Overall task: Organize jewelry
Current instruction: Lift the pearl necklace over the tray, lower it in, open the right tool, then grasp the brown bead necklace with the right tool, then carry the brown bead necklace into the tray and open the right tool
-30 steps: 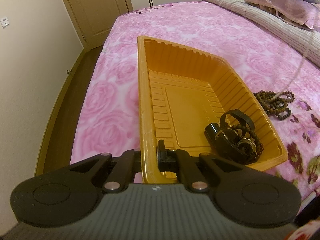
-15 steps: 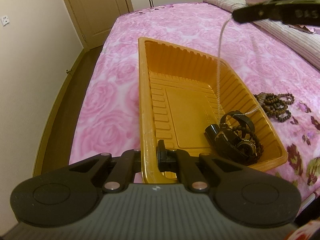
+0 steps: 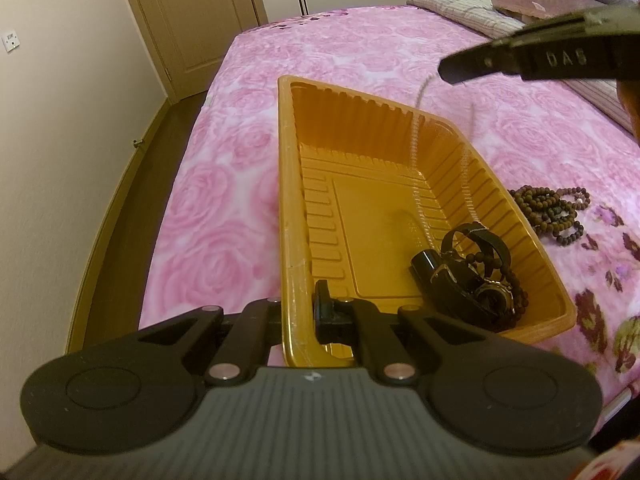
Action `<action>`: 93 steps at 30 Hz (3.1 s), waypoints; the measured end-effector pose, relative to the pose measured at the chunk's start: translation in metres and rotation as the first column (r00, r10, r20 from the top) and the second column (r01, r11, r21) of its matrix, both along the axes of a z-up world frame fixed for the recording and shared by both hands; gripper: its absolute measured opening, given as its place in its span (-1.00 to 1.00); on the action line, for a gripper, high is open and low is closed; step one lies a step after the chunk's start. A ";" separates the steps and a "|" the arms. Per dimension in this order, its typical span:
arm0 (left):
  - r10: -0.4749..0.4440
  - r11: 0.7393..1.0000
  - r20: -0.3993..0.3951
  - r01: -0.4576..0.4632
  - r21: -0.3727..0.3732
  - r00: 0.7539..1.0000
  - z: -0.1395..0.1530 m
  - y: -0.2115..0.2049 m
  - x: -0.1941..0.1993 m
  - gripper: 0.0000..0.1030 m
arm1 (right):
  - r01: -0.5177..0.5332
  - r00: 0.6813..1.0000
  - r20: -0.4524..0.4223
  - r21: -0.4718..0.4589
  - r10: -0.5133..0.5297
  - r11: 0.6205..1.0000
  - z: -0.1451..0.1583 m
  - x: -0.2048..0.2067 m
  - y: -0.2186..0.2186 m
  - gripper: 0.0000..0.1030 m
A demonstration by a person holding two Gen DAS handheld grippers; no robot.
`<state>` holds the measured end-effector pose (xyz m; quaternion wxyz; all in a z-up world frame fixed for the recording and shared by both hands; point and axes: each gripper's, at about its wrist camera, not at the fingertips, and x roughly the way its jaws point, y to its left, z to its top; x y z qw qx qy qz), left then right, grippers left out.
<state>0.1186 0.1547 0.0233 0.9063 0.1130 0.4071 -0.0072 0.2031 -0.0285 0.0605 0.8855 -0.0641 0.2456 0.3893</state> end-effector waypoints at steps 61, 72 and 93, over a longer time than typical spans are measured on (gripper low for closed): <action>0.009 1.000 -0.009 -0.009 0.018 1.000 -0.002 -0.003 -0.002 -0.95 | 0.424 0.894 -0.091 -0.147 -0.439 0.893 -0.098 -0.047 -0.176 -0.89; 0.009 1.000 -0.008 -0.009 0.017 1.000 -0.003 -0.002 -0.002 -0.95 | 0.445 0.895 0.059 -0.095 -0.441 0.890 -0.035 -0.084 -0.196 -0.89; 0.004 1.000 -0.004 -0.004 0.013 1.000 -0.002 -0.003 -0.004 -0.94 | 0.240 0.939 0.261 -0.038 -0.222 0.970 0.077 -0.100 -0.165 -0.89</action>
